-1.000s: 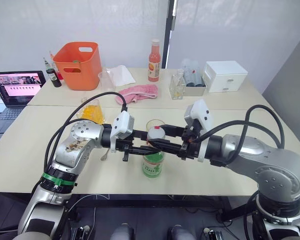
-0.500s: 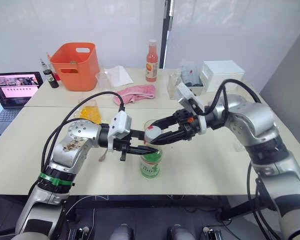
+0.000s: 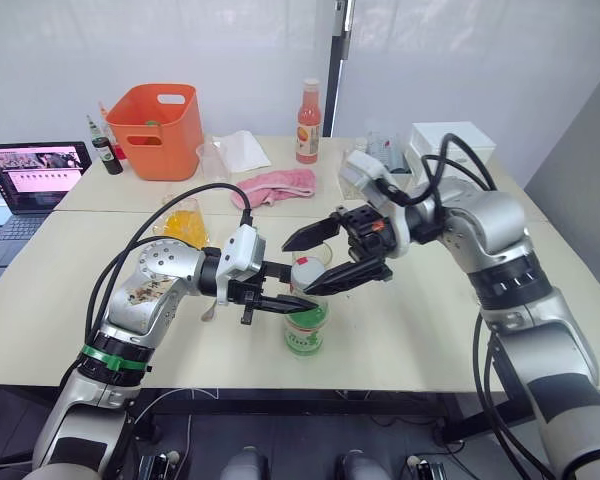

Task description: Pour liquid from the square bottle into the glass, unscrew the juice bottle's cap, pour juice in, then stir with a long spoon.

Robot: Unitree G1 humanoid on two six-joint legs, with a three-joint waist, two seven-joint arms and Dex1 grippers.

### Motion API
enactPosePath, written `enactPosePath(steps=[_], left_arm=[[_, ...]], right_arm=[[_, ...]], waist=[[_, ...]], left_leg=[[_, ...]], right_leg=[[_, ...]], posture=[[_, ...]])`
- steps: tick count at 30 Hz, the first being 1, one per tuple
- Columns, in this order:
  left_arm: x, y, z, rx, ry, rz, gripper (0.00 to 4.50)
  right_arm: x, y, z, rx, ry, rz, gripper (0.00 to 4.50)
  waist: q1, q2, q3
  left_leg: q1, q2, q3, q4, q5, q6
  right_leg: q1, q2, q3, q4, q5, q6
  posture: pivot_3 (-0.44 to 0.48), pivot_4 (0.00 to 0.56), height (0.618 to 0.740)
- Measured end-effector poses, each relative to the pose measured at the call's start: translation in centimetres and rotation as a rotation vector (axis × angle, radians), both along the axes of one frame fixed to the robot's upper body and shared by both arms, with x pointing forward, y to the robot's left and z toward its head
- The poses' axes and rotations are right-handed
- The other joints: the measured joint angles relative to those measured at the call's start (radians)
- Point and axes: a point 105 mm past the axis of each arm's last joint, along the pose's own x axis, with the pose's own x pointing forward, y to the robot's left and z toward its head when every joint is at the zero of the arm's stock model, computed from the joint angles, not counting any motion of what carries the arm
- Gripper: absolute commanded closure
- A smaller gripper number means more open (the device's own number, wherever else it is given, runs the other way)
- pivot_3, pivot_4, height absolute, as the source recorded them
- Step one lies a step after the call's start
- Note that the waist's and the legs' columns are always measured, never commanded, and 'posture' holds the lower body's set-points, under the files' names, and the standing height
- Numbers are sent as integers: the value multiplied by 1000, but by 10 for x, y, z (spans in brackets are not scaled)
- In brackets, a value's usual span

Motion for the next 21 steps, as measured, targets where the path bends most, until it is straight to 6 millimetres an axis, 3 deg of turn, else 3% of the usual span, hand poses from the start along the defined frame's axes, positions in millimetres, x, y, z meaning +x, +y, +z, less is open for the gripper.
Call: enactPosePath(steps=[11,18,21], left_arm=[[2,-1,0,0,11,3,3096],[5,0,0,1,24,10,3096],[7,-1,0,0,32,8,3096]], right_arm=[[-19,-13,-1,67,-192,-471,20],[-38,-6,-10,110,-179,-678,20],[-37,-9,-15,97,-158,-738,20]], waist=[[1,0,0],[-4,0,0],[-2,0,0]], left_leg=[[0,0,0,0,0,0],[0,0,-1,0,0,0],[0,0,0,1,0,0]], right_leg=[[0,0,0,0,0,0],[0,0,0,0,0,0],[1,0,0,0,0,0]], posture=[[0,150,715],[0,150,715],[0,150,715]])
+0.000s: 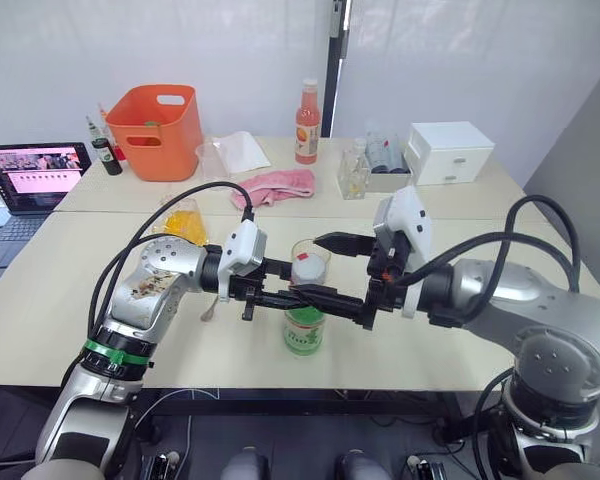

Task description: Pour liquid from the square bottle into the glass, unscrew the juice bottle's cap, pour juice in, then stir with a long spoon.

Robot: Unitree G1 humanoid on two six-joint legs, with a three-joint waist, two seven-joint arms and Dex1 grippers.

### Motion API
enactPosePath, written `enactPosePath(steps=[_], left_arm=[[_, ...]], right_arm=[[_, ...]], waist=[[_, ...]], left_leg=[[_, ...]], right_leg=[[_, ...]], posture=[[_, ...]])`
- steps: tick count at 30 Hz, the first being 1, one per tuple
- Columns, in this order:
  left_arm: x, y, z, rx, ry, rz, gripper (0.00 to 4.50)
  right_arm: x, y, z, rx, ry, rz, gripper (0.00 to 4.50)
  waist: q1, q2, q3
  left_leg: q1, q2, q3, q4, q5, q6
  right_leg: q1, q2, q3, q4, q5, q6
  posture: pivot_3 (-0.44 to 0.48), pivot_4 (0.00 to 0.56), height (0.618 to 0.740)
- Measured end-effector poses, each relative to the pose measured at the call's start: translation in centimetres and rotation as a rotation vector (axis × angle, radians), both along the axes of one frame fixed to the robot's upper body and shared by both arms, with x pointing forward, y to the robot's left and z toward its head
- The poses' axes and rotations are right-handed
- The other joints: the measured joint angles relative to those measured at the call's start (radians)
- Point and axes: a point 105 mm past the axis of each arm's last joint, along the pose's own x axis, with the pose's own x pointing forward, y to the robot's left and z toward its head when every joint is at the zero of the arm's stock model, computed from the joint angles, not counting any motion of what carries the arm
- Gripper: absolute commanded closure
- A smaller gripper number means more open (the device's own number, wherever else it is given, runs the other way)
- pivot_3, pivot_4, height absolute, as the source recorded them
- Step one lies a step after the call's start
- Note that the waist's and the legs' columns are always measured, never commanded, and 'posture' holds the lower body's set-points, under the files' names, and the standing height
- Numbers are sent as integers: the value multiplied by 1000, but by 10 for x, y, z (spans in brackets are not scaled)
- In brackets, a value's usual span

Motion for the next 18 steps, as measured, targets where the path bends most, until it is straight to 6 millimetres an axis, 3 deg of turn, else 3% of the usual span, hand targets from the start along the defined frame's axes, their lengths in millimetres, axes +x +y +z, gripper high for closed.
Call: enactPosePath(steps=[9,12,18], left_arm=[[0,0,0,3,1,-7,3096],[-1,0,0,3,1,-9,3096],[0,0,0,4,1,-7,3096]], right_arm=[[4,-1,0,16,7,-58,20],[3,1,0,20,12,-55,791],[2,4,-1,25,19,-43,2795]], waist=[[-2,0,0],[-3,0,0],[-3,0,0]], left_leg=[[0,0,0,0,0,0],[0,1,0,-1,0,0],[0,1,0,0,0,0]], right_leg=[[0,1,0,0,0,0],[0,1,0,0,0,0],[0,1,0,0,0,0]], posture=[[0,150,715],[0,150,715],[0,150,715]])
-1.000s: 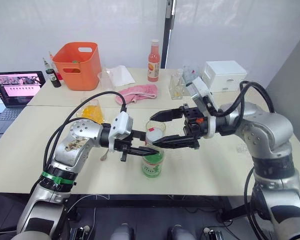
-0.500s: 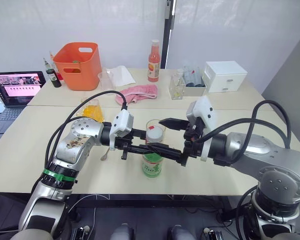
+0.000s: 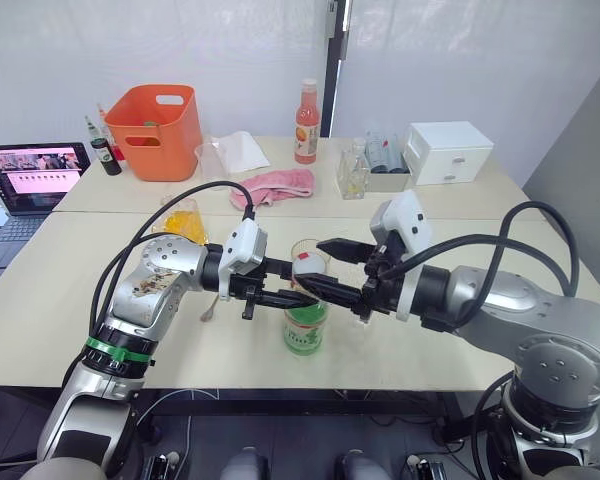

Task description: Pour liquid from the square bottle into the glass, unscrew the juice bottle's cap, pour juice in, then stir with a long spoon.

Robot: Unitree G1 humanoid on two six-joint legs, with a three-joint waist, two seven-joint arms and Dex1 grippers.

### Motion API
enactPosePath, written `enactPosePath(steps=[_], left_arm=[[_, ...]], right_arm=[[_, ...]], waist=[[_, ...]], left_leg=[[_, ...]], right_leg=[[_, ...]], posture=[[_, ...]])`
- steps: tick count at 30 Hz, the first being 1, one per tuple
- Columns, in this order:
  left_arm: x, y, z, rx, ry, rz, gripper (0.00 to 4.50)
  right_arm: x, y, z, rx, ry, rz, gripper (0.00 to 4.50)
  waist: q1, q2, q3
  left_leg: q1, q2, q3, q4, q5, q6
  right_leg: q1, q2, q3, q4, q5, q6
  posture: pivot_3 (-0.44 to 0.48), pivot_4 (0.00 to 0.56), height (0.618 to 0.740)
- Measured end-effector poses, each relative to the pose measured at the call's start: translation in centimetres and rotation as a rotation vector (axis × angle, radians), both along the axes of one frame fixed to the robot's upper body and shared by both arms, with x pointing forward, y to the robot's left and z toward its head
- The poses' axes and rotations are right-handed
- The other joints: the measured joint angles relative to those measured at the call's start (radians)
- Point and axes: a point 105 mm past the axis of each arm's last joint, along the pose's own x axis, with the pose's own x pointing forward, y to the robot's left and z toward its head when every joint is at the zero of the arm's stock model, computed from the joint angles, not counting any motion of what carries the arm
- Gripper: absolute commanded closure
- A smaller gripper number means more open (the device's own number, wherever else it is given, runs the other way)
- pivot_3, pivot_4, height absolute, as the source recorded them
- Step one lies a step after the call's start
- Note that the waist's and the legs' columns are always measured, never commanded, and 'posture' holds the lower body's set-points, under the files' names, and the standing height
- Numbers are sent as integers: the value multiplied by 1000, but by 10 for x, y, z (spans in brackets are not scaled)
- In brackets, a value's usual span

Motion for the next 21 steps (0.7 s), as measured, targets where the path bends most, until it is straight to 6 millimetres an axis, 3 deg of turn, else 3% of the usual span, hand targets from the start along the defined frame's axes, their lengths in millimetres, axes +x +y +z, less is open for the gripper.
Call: enactPosePath(steps=[12,21], left_arm=[[1,2,0,4,-3,13,3096],[-3,1,0,14,-14,1,3096]], right_arm=[[7,0,0,3,13,95,2848],[31,-2,9,-225,11,570,2848]], waist=[[-5,0,0],[-9,1,0]], left_leg=[[0,0,0,0,0,0],[2,1,1,-1,0,0]], right_leg=[[0,0,0,0,0,0],[1,2,1,-1,0,0]], posture=[[0,150,715],[0,150,715]])
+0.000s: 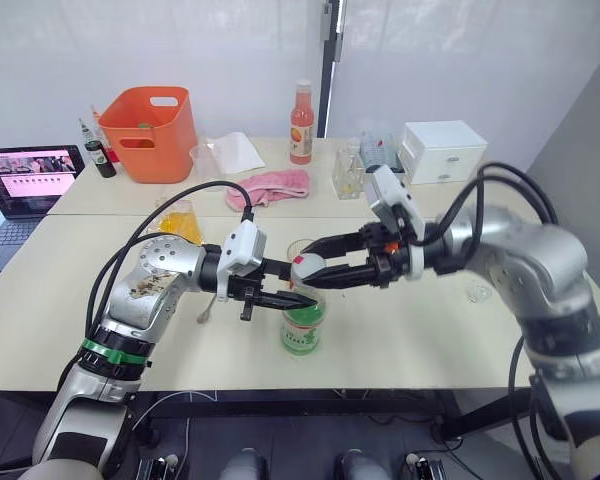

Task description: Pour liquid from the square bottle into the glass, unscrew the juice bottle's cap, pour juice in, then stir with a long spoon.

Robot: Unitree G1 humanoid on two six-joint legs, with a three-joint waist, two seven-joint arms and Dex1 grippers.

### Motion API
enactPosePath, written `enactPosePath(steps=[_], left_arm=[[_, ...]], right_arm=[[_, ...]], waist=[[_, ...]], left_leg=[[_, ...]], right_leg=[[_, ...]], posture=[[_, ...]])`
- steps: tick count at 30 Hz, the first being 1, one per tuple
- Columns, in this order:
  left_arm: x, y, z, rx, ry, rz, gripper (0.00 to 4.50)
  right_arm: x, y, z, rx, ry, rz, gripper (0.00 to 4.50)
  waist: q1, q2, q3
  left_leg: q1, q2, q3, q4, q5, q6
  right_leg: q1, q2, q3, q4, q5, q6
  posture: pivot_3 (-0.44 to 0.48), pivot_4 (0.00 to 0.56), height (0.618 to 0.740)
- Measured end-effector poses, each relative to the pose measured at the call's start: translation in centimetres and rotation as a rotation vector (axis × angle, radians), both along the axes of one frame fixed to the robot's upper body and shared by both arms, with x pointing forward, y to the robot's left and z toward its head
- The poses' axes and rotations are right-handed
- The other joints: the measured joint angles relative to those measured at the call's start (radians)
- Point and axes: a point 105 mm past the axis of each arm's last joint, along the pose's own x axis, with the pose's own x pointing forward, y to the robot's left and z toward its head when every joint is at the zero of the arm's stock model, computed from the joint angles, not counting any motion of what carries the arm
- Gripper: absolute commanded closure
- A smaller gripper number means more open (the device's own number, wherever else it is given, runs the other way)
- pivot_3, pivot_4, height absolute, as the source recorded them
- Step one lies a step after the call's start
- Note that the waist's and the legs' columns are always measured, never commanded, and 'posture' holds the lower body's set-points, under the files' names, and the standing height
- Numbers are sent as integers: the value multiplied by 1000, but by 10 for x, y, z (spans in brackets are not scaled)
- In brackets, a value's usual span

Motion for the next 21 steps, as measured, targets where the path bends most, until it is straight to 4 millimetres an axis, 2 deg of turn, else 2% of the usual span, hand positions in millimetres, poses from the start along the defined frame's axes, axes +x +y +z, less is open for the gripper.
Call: enactPosePath(steps=[7,13,15,20,21], left_arm=[[0,0,0,0,0,-2,3096],[2,3,0,3,5,10,3096],[2,3,0,2,6,11,3096],[0,3,1,4,4,0,3096],[0,3,1,3,4,-1,3096]], right_arm=[[14,6,6,-104,24,216,2848],[19,11,7,-119,38,231,2848],[20,11,7,-122,42,231,1799],[23,9,2,-129,92,206,113],[22,9,2,-127,95,206,20]], waist=[[4,0,0],[2,0,0],[2,0,0],[2,0,0],[2,0,0]], left_leg=[[-1,0,0,0,0,0],[-1,0,0,0,0,0],[-1,0,0,0,0,0],[-1,0,0,0,0,0],[-1,0,0,0,0,0]], right_leg=[[-1,-1,-1,0,0,0],[-1,-1,0,1,0,0],[-1,-1,0,1,0,0],[-2,-1,0,1,0,0],[-2,-1,0,1,0,0]], posture=[[0,150,715],[0,150,715],[0,150,715],[0,150,715],[0,150,715]])
